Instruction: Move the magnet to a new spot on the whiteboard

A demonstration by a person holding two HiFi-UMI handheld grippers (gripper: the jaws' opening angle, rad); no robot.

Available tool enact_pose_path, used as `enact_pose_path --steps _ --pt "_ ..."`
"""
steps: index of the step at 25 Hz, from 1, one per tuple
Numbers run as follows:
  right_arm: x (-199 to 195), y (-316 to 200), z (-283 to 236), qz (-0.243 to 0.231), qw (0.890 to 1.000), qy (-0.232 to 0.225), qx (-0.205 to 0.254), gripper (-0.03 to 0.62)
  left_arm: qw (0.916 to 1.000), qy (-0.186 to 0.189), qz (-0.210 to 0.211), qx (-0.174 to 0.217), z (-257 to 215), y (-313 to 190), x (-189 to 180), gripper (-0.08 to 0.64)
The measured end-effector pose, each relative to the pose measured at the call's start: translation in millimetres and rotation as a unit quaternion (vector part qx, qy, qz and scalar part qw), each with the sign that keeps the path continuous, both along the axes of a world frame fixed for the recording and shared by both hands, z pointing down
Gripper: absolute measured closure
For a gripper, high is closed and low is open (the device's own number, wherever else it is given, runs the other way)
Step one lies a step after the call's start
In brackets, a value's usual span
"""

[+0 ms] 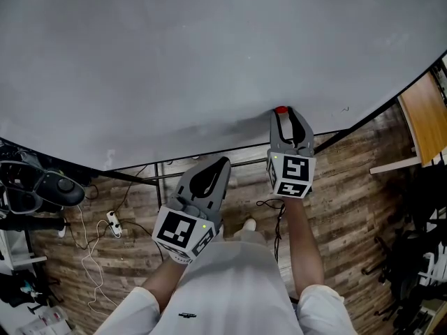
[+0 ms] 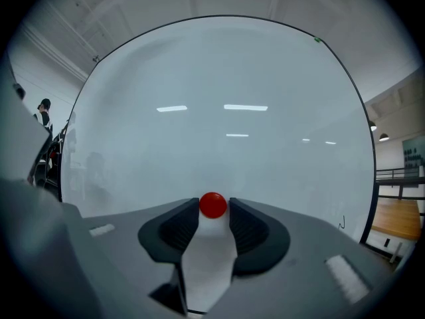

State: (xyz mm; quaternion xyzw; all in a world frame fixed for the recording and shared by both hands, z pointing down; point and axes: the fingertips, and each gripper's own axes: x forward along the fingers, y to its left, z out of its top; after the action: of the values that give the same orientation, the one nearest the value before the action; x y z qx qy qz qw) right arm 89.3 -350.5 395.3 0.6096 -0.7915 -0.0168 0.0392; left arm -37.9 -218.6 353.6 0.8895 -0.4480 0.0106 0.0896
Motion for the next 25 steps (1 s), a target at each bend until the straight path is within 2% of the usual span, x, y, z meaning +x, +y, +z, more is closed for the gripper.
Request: enact_pose_path --steps 9,25 --pt "6 34 -19 -0.004 1.000 -0.003 0.020 0.451 0.9999 0.003 0.009 0.006 -3 9 2 0.554" --pt "9 138 -51 -0.016 0.999 0.002 0.046 0.453 0.9997 0.010 0.014 0.016 -8 33 -3 0.554"
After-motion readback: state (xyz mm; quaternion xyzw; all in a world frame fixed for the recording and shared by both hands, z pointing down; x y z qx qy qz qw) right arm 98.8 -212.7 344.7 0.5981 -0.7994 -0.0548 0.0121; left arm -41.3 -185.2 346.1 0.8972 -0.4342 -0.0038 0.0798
